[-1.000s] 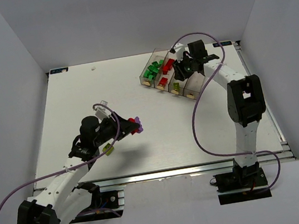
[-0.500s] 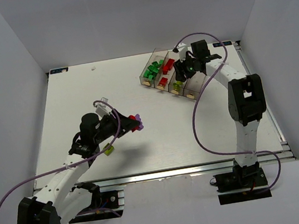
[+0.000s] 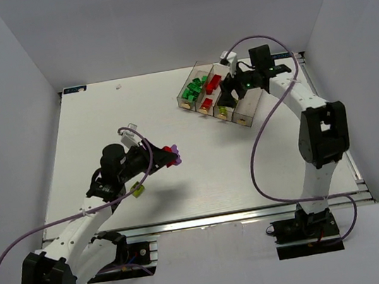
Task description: Sort the legos into containers by color
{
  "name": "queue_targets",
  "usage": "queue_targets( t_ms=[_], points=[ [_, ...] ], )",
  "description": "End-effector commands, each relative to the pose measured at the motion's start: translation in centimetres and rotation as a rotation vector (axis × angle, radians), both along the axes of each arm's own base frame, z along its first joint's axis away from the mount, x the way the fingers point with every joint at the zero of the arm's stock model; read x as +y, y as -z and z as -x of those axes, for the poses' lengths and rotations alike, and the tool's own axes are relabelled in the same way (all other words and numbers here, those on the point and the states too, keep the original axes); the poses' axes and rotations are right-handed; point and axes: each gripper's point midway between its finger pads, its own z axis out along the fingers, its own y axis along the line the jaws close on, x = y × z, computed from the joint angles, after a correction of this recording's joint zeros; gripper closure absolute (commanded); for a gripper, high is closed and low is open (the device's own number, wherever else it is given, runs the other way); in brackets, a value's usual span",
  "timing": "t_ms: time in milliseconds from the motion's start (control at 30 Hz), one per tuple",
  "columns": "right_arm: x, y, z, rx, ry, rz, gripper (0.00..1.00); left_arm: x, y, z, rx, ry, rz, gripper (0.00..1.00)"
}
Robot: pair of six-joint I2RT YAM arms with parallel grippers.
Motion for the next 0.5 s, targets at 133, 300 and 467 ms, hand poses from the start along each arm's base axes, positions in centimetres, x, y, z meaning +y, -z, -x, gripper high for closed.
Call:
queue_targets(
  t_ms=[133, 300, 467],
  points=[
    [4.4, -9.8, 13.4, 0.036, -0.513, -0.469, 0.11, 0.2, -3.3, 0.3, -0.200, 0.037, 0.004, 0.98],
    [6.3, -10.6, 17.7, 0.209, -0.646, -0.553, 0.11, 0.3, -3.9, 0.9, -0.285, 0.067, -0.005, 0.97],
    [9.5, -10.9, 21.6, 0.348, -0.720, -0.504, 0.11, -0.3, -4.1, 2.2, -0.363, 0.157, 0.007, 0.95]
  ],
)
